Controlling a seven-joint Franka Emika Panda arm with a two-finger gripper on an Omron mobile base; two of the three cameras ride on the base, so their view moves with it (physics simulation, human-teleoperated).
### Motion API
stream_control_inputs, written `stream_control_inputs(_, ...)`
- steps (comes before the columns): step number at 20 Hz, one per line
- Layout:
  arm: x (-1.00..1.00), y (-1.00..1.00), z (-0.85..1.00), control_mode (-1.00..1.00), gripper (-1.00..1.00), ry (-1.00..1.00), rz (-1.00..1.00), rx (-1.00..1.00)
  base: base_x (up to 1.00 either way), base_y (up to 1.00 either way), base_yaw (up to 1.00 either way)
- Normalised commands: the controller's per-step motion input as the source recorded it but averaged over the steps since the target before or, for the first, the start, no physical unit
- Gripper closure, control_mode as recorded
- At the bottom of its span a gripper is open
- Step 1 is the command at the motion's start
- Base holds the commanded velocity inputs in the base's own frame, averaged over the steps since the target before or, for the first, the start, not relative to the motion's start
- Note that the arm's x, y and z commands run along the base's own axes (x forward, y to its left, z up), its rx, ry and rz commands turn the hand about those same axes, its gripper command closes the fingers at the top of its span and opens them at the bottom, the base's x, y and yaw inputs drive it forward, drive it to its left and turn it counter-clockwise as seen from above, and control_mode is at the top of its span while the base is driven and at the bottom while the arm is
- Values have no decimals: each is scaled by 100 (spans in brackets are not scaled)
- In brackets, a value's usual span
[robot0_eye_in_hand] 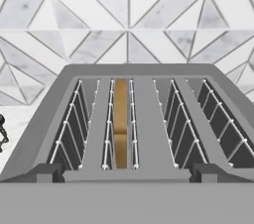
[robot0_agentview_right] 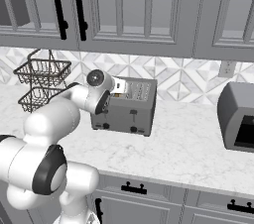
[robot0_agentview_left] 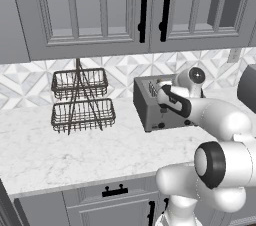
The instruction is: Start the toaster. Once the lever pops up, take the bread to the plate on the dining counter.
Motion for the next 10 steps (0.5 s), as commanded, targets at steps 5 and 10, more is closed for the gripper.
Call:
stream_control_inputs(5,0,4,-22,-100,-100,0,0,0,0,0,0)
stream_control_inputs(10,0,0,-13,-100,-100,0,0,0,0,0,0)
